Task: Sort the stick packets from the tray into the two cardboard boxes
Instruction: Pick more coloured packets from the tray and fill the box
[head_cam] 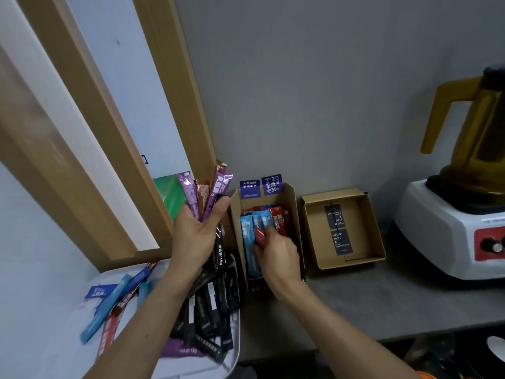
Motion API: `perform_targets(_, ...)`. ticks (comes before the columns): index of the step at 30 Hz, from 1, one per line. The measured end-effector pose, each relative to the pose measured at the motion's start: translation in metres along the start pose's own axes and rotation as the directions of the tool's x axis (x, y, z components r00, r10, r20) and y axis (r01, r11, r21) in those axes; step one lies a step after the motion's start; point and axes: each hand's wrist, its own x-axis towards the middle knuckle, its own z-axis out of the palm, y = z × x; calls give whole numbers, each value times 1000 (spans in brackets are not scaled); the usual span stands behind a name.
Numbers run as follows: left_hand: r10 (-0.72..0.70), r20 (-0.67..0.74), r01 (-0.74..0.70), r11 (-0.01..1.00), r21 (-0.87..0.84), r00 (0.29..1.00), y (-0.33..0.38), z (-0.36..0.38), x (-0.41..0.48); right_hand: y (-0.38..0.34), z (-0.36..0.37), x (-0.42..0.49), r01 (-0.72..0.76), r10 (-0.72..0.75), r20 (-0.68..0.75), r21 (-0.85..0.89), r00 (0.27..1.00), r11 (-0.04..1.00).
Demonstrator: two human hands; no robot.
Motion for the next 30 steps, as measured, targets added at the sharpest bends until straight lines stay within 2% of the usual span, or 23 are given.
perform_targets(3,-20,14,20,1000,-12,1000,-3,1,-2,1,-1,-1,-5,5,10,25,1000,1000)
perform_targets(7,-50,43,51,998,-22,998,-3,4,-3,3,-9,-5,-28,23,21,247,1000,969)
perform_targets(11,-43,125,40,999,31,991,-2,11,1,-2,-26,-14,53,-78,49,388,996,920)
perform_targets(15,-12,201,-12,993,120,979,1,21,0,-3,-43,-31,129,-198,45,618,979,776)
perform_targets(17,-24,226,-3,993,120,974,0,24,0,1,-46,-35,138,-215,41,646,976,751)
perform_targets(19,-33,237,8,994,105,971,-2,26,1,6,-44,-38,89,-189,76,675,979,732)
perform_targets(24,-24,212,8,997,76,977,-3,20,10,15,-43,-48,-91,-15,127,788,992,609)
perform_targets(27,-10,240,-4,998,61,971,-3,17,12,15,-48,-51,-127,10,147,815,989,566)
perform_targets(28,-5,253,-7,999,47,967,-2,16,12,13,-51,-51,-153,12,174,833,985,532)
perform_targets(30,13,278,-12,1000,-7,960,1,13,10,7,-56,-50,-289,-2,311,886,950,363)
